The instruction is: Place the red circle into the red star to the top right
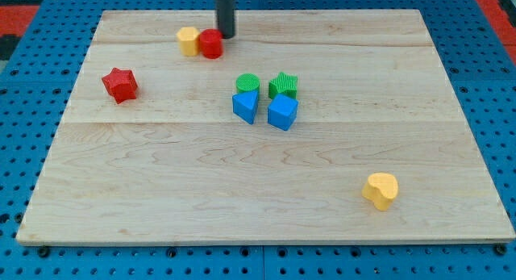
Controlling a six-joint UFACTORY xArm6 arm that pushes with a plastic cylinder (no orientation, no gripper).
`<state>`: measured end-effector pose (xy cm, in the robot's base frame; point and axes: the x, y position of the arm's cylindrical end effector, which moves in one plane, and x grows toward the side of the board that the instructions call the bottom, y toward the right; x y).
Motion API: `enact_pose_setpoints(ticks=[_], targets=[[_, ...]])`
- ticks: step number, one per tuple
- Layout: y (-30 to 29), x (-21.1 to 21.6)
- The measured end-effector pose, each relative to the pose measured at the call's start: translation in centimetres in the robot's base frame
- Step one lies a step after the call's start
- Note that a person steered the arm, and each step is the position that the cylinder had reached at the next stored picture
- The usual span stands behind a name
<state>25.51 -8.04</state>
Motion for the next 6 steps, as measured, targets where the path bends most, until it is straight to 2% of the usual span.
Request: enact_pose_setpoints(ticks=[1,3,4,5,6], targets=[[-2.2,1.8],[-2.3,5.5],[1.9,5.8],[1.1,8.7],[-5.6,9.4]])
